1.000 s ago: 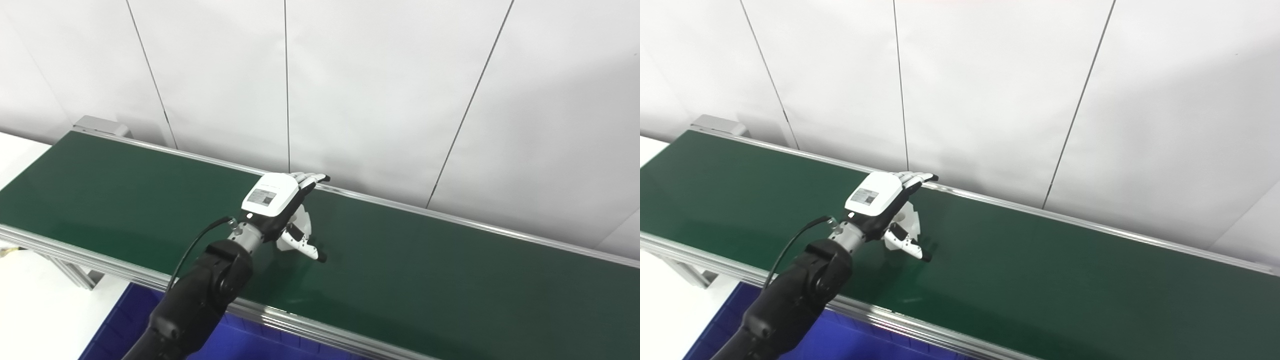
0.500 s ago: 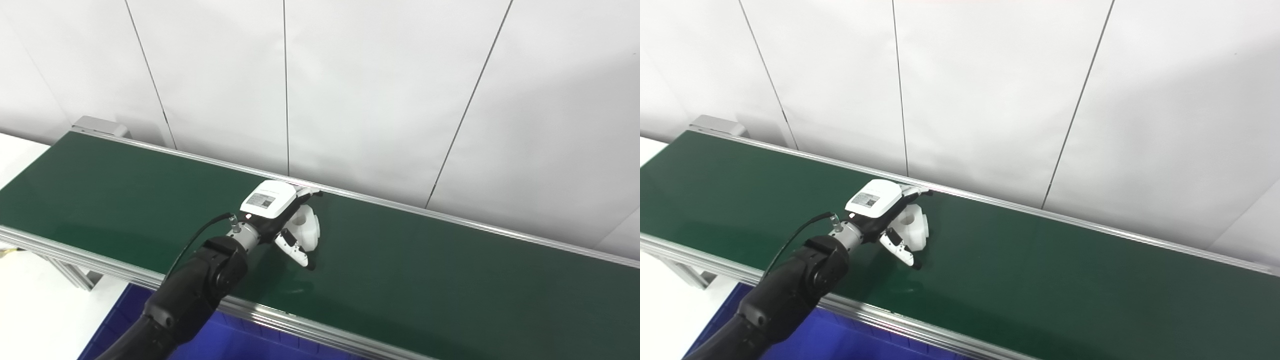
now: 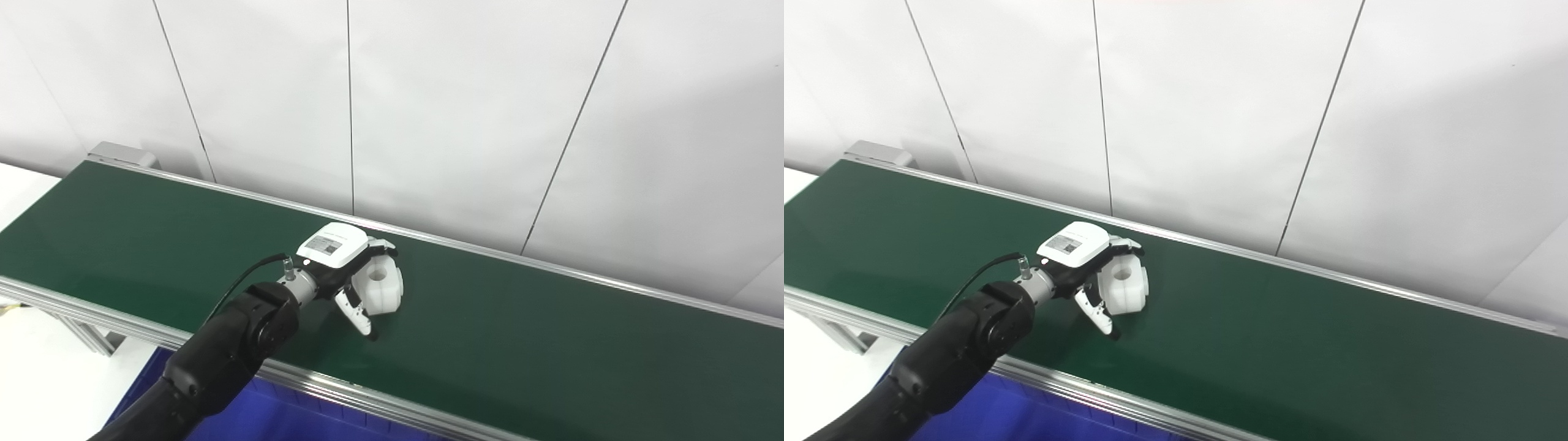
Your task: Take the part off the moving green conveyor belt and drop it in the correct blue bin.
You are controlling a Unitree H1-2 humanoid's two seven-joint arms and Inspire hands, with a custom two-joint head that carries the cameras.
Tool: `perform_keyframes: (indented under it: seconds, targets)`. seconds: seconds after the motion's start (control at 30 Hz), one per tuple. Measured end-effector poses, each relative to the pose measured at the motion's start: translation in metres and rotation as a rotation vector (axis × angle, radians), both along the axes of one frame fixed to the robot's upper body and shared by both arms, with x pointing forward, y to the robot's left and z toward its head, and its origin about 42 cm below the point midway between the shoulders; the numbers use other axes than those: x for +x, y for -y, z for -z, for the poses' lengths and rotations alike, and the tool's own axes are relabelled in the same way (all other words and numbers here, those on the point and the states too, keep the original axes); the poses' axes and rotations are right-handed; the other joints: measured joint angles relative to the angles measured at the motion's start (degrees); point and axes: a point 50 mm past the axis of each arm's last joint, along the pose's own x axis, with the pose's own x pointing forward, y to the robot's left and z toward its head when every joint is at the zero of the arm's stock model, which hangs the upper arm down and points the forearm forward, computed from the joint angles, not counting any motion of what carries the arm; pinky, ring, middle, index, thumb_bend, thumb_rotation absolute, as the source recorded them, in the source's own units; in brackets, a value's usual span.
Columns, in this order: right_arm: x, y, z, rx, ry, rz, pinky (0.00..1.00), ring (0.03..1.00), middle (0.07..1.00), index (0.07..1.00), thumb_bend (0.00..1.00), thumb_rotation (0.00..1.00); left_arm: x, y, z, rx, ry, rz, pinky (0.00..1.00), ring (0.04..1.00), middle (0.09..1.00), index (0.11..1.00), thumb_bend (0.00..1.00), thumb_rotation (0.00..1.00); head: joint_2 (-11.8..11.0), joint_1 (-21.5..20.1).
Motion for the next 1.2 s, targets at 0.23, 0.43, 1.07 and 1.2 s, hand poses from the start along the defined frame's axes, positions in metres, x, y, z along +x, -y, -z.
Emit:
perform_keyframes:
  seconds: [0.23, 0.43, 1.07, 1.2]
  targets:
    - [0.000, 0.000, 0.000, 0.000, -0.001, -0.002, 0.78, 0.863, 0.891, 0.901, 1.00, 0.91, 0.002, 0.006, 0.020, -0.072, 0.158, -0.057, 0.39, 0.446, 0.489, 0.525, 0.55, 0.01, 0.2, -0.4]
    - [-0.001, -0.001, 0.000, -0.001, 0.000, 0.003, 0.78, 0.859, 0.888, 0.898, 1.00, 0.91, -0.001, 0.009, 0.037, -0.121, 0.305, -0.072, 0.37, 0.400, 0.472, 0.537, 0.50, 0.00, 0.4, -0.8]
    - [-0.003, -0.002, -0.003, 0.004, 0.008, 0.004, 0.78, 0.854, 0.887, 0.895, 1.00, 0.89, -0.006, 0.028, 0.042, -0.179, 0.307, -0.100, 0.33, 0.381, 0.458, 0.540, 0.50, 0.00, 1.1, -0.8]
    - [-0.003, -0.002, -0.003, 0.005, 0.008, 0.005, 0.78, 0.856, 0.888, 0.894, 1.00, 0.89, -0.013, 0.028, 0.036, -0.200, 0.282, -0.092, 0.33, 0.379, 0.465, 0.543, 0.50, 0.00, 1.6, -0.8]
